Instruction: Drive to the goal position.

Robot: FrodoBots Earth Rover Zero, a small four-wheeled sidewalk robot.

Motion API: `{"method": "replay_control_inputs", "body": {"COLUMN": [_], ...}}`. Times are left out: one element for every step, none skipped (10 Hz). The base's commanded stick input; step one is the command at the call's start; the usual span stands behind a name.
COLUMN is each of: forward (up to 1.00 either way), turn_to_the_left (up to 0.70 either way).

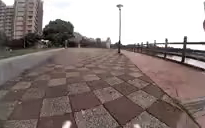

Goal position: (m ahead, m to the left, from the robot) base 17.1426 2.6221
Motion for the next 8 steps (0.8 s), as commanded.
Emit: {"method": "replay_control_inputs", "body": {"forward": [1.0, 1.0, 1.0, 1.0, 1.0, 1.0, 1.0, 1.0], "turn_to_the_left": [0.0, 0.0, 0.0, 0.0, 0.0, 0.0, 0.0, 0.0]}}
